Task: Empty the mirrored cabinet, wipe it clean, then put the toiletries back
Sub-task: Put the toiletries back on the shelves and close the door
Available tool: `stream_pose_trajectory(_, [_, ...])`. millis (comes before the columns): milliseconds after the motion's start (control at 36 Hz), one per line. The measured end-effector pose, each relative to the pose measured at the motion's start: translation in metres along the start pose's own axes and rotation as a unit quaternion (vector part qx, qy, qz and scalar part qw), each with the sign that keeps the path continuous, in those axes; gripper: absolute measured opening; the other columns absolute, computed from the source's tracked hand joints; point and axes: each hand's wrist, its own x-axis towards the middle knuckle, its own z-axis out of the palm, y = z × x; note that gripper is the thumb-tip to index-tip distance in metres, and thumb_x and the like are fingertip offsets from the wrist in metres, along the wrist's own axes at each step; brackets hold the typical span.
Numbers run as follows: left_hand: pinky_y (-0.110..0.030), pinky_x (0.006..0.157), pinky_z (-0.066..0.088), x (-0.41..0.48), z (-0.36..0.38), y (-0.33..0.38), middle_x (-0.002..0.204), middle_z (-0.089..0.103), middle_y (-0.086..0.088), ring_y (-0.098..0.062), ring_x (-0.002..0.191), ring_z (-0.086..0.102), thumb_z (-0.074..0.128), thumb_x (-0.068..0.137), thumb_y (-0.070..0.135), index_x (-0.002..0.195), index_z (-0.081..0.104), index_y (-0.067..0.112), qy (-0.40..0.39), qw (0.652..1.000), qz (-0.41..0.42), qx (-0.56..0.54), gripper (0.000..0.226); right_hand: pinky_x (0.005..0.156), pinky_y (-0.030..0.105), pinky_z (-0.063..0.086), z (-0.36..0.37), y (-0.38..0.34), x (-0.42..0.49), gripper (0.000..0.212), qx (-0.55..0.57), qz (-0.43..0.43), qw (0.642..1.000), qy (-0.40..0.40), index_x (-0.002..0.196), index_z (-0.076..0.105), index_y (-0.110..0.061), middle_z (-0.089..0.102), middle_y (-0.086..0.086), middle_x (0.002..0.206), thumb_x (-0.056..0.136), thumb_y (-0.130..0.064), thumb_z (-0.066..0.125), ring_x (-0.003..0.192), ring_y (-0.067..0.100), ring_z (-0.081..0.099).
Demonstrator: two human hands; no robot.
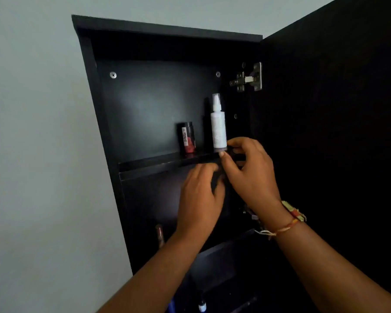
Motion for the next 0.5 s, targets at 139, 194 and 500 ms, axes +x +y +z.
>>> stream_pose_trajectory(139, [-0.025,0.076,0.05,-0.075,0.015,-0.007,0.093,0.063,0.007,-0.007,0.086,0.059,0.061,0.088,0.013,0.096,0.063,0.019,-0.096,0.993,-0.04,-0.047,0.01,0.071,0.014,0.052,-0.011,0.022,-0.081,0.014,0.017,0.078,0.994,-0.077,0.1,0.065,-0.024,0.065,-0.012,0.096,0.09,-0.032,0.064,0.085,-0.003,0.063])
stream_pose_trajectory(194, [-0.031,0.077,0.051,-0.11,0.026,-0.016,0.094,0.066,0.003,-0.013,0.087,0.062,0.057,0.089,0.015,0.097,0.065,0.018,-0.147,0.985,-0.074,-0.061,0.011,0.07,0.014,0.052,-0.012,0.04,-0.117,0.007,0.008,0.124,0.983,-0.131,0.092,0.066,-0.026,0.069,-0.013,0.084,0.09,-0.032,0.063,0.078,-0.005,0.065])
stream_pose_trajectory(500, [-0.016,0.086,0.047,-0.298,0.066,-0.033,0.106,0.072,-0.002,-0.012,0.1,0.066,0.05,0.095,0.011,0.108,0.069,0.015,-0.407,0.856,-0.313,-0.049,0.023,0.069,0.027,0.051,-0.014,0.14,-0.321,0.018,-0.157,0.322,0.838,-0.411,0.085,0.069,-0.019,0.072,-0.004,0.085,0.089,-0.014,0.053,0.076,0.018,0.068])
